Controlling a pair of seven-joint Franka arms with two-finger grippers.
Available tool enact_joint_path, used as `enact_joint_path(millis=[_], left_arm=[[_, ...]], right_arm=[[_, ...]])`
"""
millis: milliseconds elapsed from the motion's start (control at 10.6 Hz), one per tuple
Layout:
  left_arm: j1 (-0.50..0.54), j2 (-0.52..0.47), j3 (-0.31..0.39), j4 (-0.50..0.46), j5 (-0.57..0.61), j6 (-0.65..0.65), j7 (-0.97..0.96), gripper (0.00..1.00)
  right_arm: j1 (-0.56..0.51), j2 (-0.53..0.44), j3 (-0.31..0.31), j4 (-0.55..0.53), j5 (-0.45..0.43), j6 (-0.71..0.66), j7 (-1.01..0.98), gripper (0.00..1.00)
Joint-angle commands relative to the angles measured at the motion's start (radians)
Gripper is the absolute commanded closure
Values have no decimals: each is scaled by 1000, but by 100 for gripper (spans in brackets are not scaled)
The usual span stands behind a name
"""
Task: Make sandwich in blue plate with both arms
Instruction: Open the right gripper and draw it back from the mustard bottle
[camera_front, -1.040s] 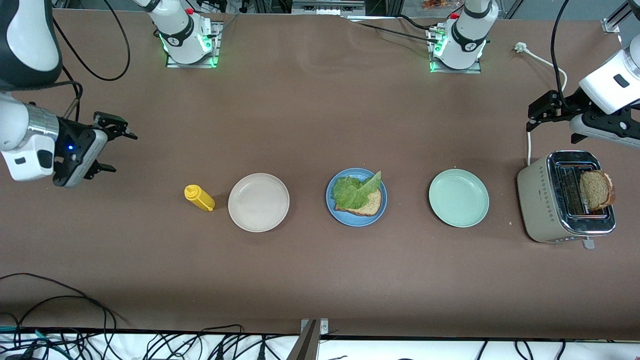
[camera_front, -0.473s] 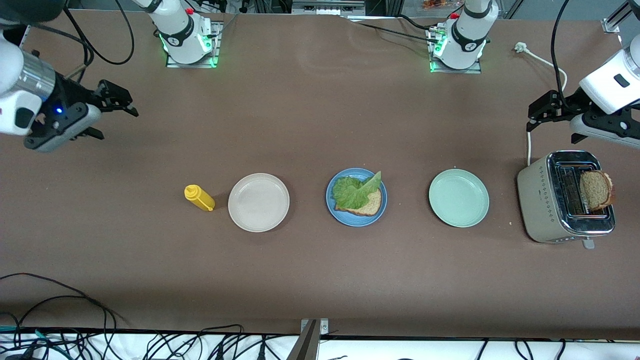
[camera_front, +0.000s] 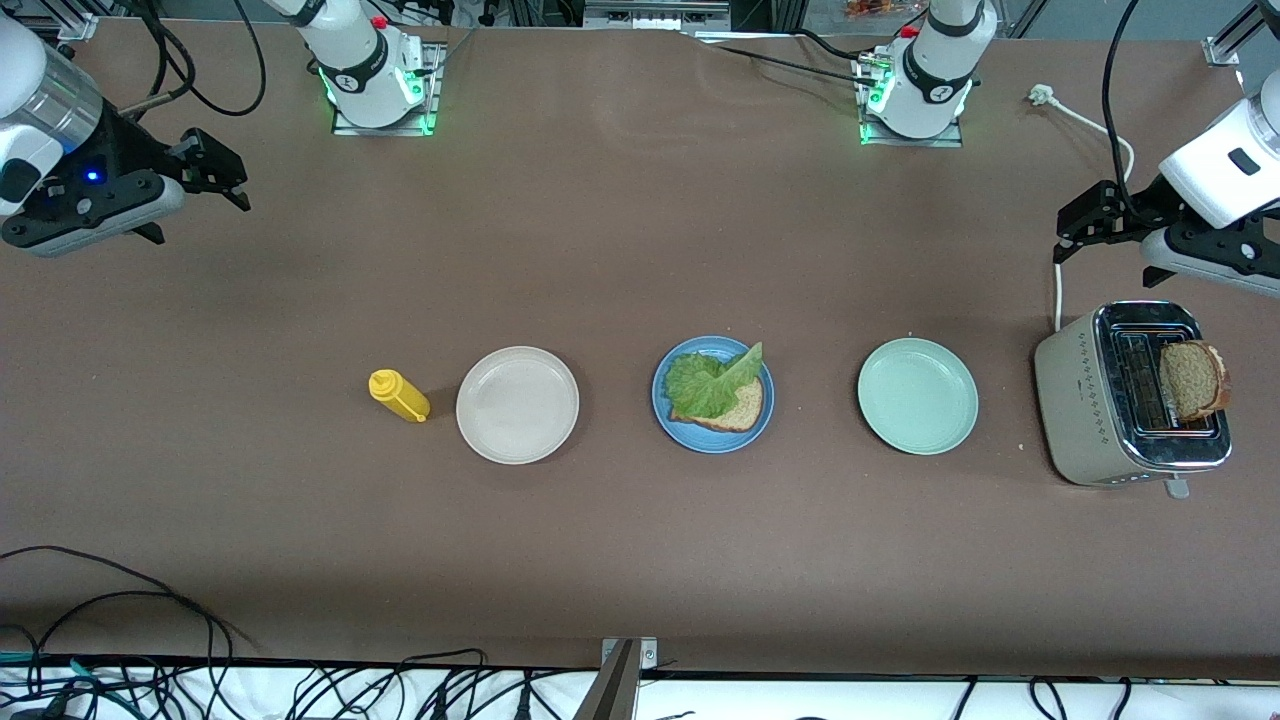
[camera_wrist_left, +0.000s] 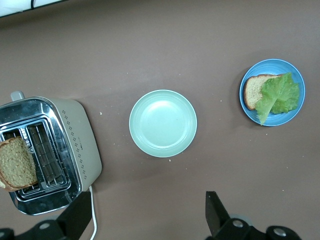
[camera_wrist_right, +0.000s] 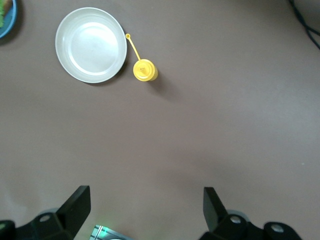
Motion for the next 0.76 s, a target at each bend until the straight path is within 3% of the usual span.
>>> enact_joint_path(millis=[0, 473, 662], left_arm=[[4, 6, 1, 19, -5, -19, 14, 0], [4, 5, 1, 16, -5, -19, 14, 0], [6, 6, 2, 14, -4, -19, 14, 0]], right_arm=[[10, -29, 6, -8, -39, 3, 31, 0], [-1, -10, -1, 26, -39, 3, 28, 0], [-2, -9, -37, 32, -37, 3, 30, 0]])
